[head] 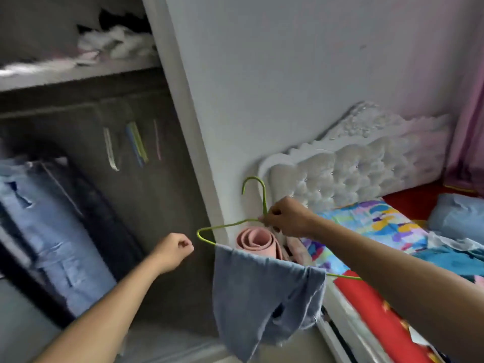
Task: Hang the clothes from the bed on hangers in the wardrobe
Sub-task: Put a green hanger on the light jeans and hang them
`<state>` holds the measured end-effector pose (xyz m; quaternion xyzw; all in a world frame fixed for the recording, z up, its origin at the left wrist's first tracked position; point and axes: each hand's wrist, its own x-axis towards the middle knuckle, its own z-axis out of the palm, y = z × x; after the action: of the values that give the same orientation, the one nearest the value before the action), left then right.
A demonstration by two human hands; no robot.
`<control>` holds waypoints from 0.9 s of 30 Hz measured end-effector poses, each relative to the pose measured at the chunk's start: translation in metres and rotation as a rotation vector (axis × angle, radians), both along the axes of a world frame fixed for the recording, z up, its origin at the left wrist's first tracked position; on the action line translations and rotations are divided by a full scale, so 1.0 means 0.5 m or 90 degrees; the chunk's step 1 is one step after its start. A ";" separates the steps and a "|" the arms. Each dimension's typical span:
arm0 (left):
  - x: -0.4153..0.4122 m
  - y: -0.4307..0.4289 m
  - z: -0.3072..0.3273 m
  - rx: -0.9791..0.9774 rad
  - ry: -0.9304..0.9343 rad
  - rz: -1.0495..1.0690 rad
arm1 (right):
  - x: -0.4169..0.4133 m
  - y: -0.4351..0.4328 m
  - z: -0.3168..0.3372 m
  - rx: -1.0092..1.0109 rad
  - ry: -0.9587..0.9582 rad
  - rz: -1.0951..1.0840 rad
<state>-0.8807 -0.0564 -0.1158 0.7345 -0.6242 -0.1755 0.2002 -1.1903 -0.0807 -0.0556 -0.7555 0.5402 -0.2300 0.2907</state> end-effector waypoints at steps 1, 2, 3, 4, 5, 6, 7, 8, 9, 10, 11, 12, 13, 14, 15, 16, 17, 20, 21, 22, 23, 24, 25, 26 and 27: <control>0.055 0.032 0.006 -0.003 -0.004 0.018 | 0.053 0.008 0.007 0.004 -0.024 0.015; 0.111 0.065 0.012 -0.006 -0.008 0.037 | 0.105 0.015 0.013 0.013 -0.057 0.026; 0.167 0.100 0.020 -0.004 -0.018 0.059 | 0.158 0.022 0.018 0.028 -0.096 0.034; 0.219 0.137 0.030 0.001 -0.032 0.076 | 0.212 0.030 0.024 0.047 -0.138 0.037; 0.268 0.172 0.039 0.005 -0.046 0.092 | 0.265 0.037 0.030 0.065 -0.173 0.034; 0.315 0.206 0.049 0.007 -0.056 0.107 | 0.318 0.043 0.035 0.081 -0.202 0.027; 0.364 0.239 0.056 0.008 -0.061 0.123 | 0.369 0.048 0.040 0.097 -0.232 0.020; 0.410 0.268 0.061 0.007 -0.064 0.140 | 0.417 0.051 0.043 0.120 -0.265 0.014; 0.454 0.295 0.066 0.006 -0.063 0.159 | 0.462 0.052 0.045 0.154 -0.298 0.010; 0.495 0.317 0.070 0.005 -0.064 0.174 | 0.504 0.053 0.049 0.193 -0.325 0.005; 0.531 0.337 0.075 0.007 -0.068 0.184 | 0.543 0.055 0.053 0.232 -0.348 0.002; 0.558 0.354 0.081 0.007 -0.070 0.186 | 0.580 0.054 0.056 0.265 -0.371 0.002; 0.582 0.367 0.088 0.004 -0.072 0.185 | 0.615 0.050 0.060 0.288 -0.396 0.006; 0.600 0.378 0.096 -0.002 -0.070 0.184 | 0.650 0.046 0.065 0.302 -0.418 0.011; 0.620 0.385 0.101 -0.009 -0.067 0.187 | 0.685 0.040 0.070 0.309 -0.436 0.014; 0.641 0.387 0.104 -0.014 -0.068 0.193 | 0.721 0.032 0.076 0.311 -0.448 0.016; 0.661 0.387 0.106 -0.017 -0.070 0.201 | 0.755 0.023 0.083 0.310 -0.454 0.018; 0.722 0.369 0.109 -0.028 -0.078 0.223 | 0.857 -0.005 0.107 0.301 -0.438 0.032; 0.742 0.358 0.111 -0.034 -0.081 0.228 | 0.892 -0.017 0.114 0.300 -0.433 0.040; 0.761 0.344 0.117 -0.040 -0.089 0.230 | 0.926 -0.031 0.120 0.299 -0.431 0.050; 0.781 0.327 0.125 -0.046 -0.101 0.233 | 0.960 -0.048 0.126 0.295 -0.429 0.060; 0.803 0.308 0.134 -0.050 -0.117 0.237 | 0.995 -0.069 0.130 0.289 -0.425 0.070; 0.825 0.286 0.145 -0.050 -0.129 0.241 | 1.030 -0.093 0.134 0.285 -0.424 0.079; 0.849 0.260 0.156 -0.053 -0.137 0.245 | 1.065 -0.120 0.136 0.281 -0.428 0.085; 0.874 0.232 0.166 -0.059 -0.141 0.250 | 1.099 -0.149 0.141 0.278 -0.434 0.089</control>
<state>-0.4434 0.0595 -0.0326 0.8468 -0.4947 -0.0227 0.1940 -0.6408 -0.1551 0.0148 -0.5915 0.3962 -0.3267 0.6217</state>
